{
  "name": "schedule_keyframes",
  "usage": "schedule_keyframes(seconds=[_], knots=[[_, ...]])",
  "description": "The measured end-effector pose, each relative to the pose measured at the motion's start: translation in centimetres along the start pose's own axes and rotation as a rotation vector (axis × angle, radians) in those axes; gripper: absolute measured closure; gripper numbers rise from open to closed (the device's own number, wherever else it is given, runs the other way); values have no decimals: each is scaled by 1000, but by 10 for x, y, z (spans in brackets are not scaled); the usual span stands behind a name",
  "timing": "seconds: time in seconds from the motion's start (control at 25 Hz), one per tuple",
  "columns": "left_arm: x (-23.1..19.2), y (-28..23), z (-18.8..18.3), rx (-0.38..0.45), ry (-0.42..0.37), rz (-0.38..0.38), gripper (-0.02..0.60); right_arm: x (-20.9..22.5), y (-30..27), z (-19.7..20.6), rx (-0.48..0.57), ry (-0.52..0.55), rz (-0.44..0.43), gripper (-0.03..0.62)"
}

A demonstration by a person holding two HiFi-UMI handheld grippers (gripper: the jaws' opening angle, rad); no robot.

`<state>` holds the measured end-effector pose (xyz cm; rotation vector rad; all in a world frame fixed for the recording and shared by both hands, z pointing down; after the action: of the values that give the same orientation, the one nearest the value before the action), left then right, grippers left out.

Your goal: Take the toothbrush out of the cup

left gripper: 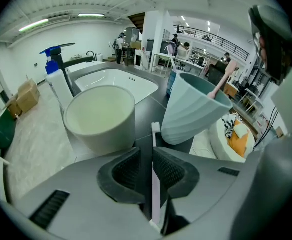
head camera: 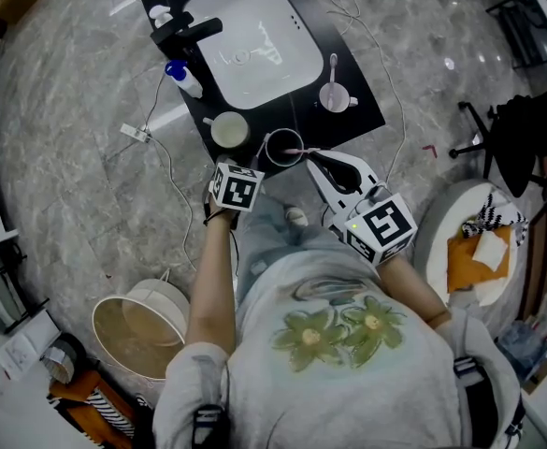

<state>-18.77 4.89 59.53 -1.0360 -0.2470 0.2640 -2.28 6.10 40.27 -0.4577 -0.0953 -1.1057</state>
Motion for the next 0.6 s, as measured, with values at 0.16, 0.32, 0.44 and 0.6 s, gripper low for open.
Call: schedule_keyframes(seconds=[0.16,0.32,0.44,0.6], knots=[[-5,25,-6,59,50,-7,503,-4,4,-2,13,3,-4,548],[-11,69,-15,152,149,-13,503,-6,8,-6,27,15,-9,548],[-12,104,-27,242,185,-36,503,-9,11,-8,36,22,-15,548],[-8,146,-45,380,200,-67,512,-13,16,-11,44,35,-29,548]])
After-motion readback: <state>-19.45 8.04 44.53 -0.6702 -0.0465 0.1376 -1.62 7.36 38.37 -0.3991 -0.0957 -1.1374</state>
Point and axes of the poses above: the fingertips, and each gripper's own axes: y backward along the fingers, x to its right, z out of its underside, the point moved 6 cm from there along y, backward along the fingers, and after that the axes turned 12 degrees about -z, right-handed, at the moved point
